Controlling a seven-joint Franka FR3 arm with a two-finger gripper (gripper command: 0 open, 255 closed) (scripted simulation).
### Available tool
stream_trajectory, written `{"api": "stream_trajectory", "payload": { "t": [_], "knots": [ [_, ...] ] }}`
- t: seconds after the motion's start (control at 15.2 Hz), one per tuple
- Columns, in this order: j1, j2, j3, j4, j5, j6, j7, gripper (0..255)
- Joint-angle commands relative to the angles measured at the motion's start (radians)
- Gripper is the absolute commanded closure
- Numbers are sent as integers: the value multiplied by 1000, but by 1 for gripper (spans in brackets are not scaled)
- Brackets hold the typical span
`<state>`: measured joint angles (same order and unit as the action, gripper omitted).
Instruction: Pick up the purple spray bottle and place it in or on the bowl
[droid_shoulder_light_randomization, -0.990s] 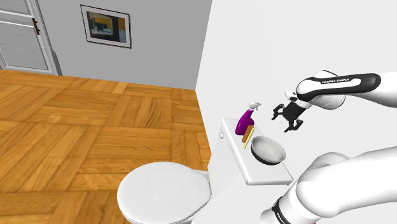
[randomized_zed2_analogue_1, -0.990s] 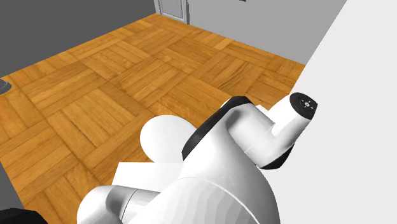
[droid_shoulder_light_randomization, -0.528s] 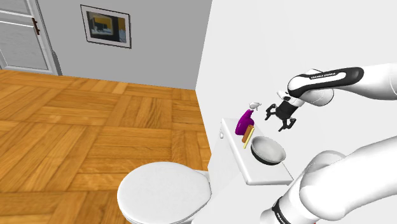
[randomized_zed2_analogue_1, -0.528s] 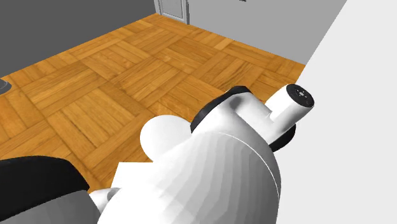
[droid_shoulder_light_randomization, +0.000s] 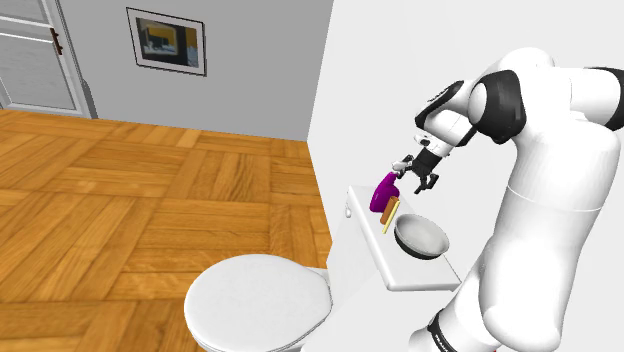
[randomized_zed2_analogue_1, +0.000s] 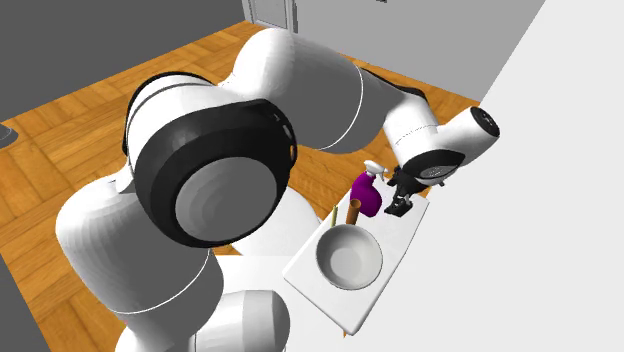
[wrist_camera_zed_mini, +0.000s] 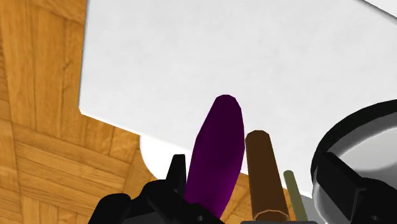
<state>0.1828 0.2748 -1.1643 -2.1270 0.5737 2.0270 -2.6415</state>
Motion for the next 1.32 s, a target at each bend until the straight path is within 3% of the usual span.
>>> {"api": "stream_trajectory", "payload": {
  "t": [0.0, 0.46, 0.99, 1.06, 1.25],
  "knots": [
    [-60, 63, 50, 40, 76, -43, -10, 0],
    [-82, 113, 102, 5, 145, 12, -49, 0],
    [-82, 113, 102, 5, 145, 12, -49, 0],
    [-82, 113, 102, 5, 145, 12, -49, 255],
    [-82, 113, 102, 5, 145, 12, -49, 255]
  ]
}}
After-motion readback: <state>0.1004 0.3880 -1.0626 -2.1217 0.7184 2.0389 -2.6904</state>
